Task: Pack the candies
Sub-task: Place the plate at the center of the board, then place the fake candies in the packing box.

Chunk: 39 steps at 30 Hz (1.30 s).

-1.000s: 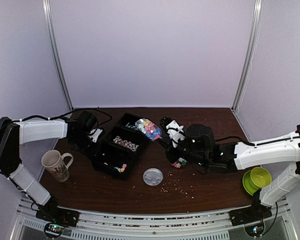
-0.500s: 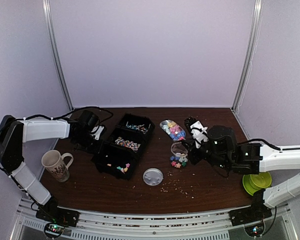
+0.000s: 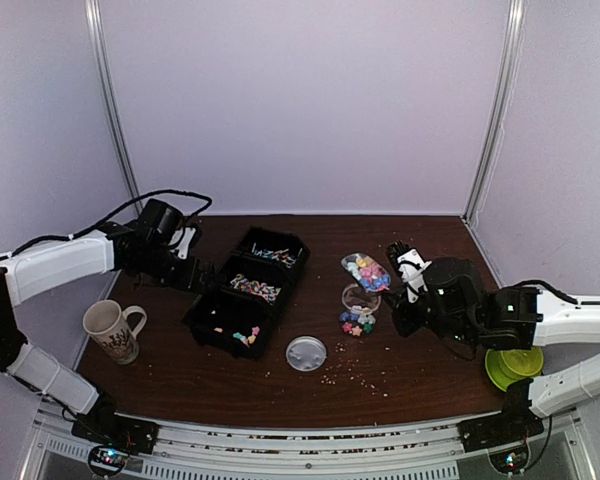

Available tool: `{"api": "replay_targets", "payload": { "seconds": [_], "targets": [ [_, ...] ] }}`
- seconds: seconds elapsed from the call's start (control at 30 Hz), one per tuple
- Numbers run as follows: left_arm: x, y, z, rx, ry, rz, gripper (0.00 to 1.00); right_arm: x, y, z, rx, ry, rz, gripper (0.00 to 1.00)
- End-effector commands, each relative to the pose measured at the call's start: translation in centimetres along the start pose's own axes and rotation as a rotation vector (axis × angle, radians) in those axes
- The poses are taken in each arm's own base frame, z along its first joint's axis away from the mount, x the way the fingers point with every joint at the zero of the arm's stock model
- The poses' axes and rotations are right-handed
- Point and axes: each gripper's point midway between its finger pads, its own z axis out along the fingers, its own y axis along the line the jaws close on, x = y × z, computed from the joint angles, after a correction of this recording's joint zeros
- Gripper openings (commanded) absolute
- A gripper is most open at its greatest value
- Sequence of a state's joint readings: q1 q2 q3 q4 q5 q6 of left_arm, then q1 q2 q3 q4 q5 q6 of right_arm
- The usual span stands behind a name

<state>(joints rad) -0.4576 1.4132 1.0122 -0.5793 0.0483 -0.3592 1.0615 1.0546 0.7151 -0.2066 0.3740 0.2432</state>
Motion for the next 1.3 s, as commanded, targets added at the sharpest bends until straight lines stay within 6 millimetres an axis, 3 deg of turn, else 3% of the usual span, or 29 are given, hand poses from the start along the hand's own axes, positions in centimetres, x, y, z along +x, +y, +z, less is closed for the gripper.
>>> {"api": "replay_targets", "payload": {
  "seconds": [0.0,0.4,0.73,1.0,1.27],
  "targets": [
    [-2.9,-0.1,-3.5,-0.027,-0.085,-0.037,0.98,0.6,-1.0,-0.6,0.043,0.046,0.056,0.0],
    [-5.4,-3.0,-9.2,0.105,-0.136,-0.13,0.98,3.0,-1.4,-1.1,0.077,0.207,0.081,0.0],
    [-8.0,-5.4,-13.8,0.195,-0.203,-0.182,0.98,3.8,-1.8,-2.0,0.097,0.294,0.063,0.0],
    [-8.3,-6.8,-15.3,0.217,-0.211,-0.192,0.98,4.8,-1.4,-2.0,0.076,0.34,0.046,0.0],
    [-8.6,-8.1,-16.4,0.242,-0.214,-0.179,0.98,4.5,-0.9,-1.8,0.067,0.357,0.041,0.0]
  ]
}}
